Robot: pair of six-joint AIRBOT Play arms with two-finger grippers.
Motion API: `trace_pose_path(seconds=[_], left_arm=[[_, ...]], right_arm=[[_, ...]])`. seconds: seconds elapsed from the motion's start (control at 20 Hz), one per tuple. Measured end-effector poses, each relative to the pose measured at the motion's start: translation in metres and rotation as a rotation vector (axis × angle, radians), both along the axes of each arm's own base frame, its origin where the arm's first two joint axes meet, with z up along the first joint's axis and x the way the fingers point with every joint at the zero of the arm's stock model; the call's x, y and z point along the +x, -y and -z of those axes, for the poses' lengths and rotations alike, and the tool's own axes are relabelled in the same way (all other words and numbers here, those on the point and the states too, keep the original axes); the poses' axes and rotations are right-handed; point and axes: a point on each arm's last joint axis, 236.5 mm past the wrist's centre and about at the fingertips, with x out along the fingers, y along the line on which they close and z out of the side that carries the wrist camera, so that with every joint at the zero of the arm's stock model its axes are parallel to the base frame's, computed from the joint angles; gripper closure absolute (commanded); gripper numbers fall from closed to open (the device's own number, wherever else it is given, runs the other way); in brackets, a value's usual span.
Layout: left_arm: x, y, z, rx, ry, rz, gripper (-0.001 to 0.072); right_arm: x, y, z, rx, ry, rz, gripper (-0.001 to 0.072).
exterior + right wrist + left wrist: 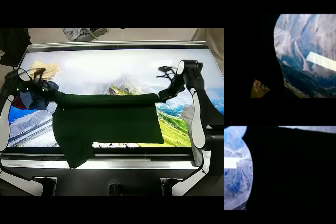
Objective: Fold the shirts.
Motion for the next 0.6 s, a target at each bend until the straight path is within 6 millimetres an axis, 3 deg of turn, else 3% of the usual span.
trace_pose_path(seconds=[0.15, 0.3, 0.4, 0.55, 0.6], left_arm=[[-0.034, 0.002, 0.019, -0.014, -0.136, 0.003, 0.0671], [-0.053, 0.006, 0.028, -0.023, -0.213, -0.002, 0.0638], [-0.058, 0.008, 0.029, -0.028, -0.232, 0.0, 0.029], [-0.058, 0.006, 0.017, -0.048, -0.218, -0.018, 0.0261], [-0.059, 0.003, 0.009, -0.053, -0.211, -0.025, 0.0261]], right_arm=[[-0.027, -0.013, 0.024, 0.054, -0.116, -0.019, 0.0672], [-0.04, -0.02, 0.037, 0.084, -0.169, -0.029, 0.0661], [-0.043, -0.023, 0.04, 0.097, -0.176, -0.028, 0.0371], [-0.042, -0.021, 0.025, 0.111, -0.152, -0.027, 0.0269], [-0.045, -0.015, 0.015, 0.116, -0.148, -0.02, 0.0267]])
